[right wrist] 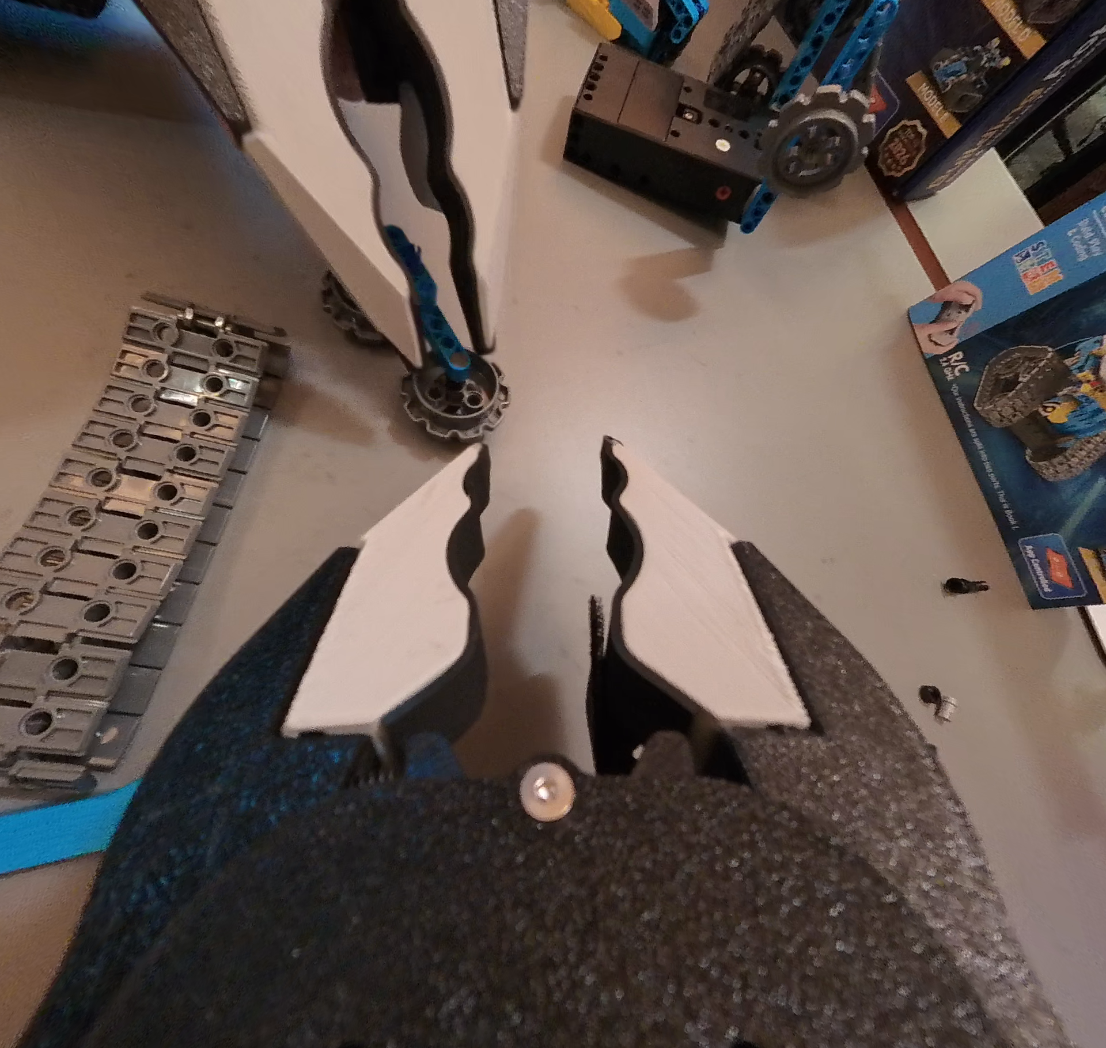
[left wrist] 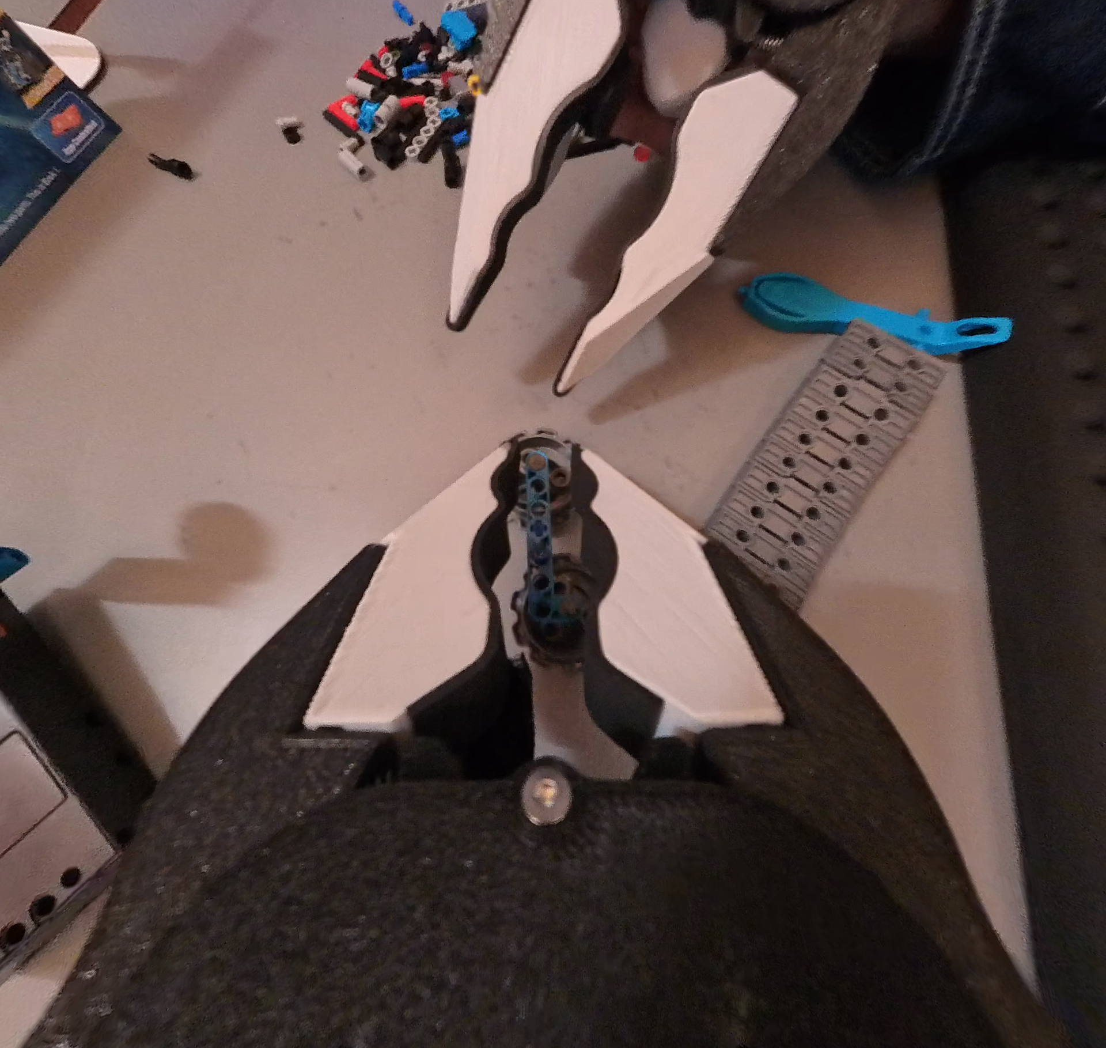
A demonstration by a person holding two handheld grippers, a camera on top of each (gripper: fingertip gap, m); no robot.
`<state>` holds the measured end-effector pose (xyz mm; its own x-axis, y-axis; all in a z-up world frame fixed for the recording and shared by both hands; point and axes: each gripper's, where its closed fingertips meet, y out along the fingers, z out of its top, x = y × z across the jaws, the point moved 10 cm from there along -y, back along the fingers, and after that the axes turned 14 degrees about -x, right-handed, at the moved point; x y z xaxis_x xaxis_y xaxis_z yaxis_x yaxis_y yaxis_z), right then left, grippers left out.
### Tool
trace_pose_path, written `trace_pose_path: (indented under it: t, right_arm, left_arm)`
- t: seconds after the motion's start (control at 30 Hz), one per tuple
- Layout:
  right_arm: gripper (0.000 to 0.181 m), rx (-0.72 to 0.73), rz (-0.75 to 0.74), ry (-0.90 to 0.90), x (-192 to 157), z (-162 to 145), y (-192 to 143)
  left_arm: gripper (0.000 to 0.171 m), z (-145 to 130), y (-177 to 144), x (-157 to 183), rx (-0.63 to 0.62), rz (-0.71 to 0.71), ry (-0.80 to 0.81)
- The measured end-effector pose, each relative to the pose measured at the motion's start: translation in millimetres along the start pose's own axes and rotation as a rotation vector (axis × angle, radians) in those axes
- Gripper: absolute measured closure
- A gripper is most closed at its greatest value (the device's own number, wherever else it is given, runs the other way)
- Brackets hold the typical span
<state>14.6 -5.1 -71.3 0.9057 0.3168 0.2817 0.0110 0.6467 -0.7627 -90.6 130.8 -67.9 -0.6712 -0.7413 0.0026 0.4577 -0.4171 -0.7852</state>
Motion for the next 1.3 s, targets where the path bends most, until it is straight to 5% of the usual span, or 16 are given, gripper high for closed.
trace_pose_path:
  t: [0.27,0.47,0.57,0.87,1.3]
  right_arm:
    - [0.149,0.011,0.012,0.01,2,-1,-3]
    - [0.148,0.188,0.133,0.098,4,8,-18]
    - [0.156,0.26,0.205,0.158,4,13,-21]
    - [0.161,0.021,0.293,0.116,-10,8,14]
    - [0.169,-0.096,0.333,0.072,-11,8,13]
  left_arm:
    - [0.165,-6,5,0,-0.073,0.032,0.039]
    - [0.166,-1,-17,-18,0.147,-0.097,-0.162]
    - [0.166,-3,-16,-19,0.118,-0.019,-0.133]
    - [0.166,1,11,5,-0.036,0.03,0.083]
    - [0.169,2,18,6,0.063,-0.023,0.059]
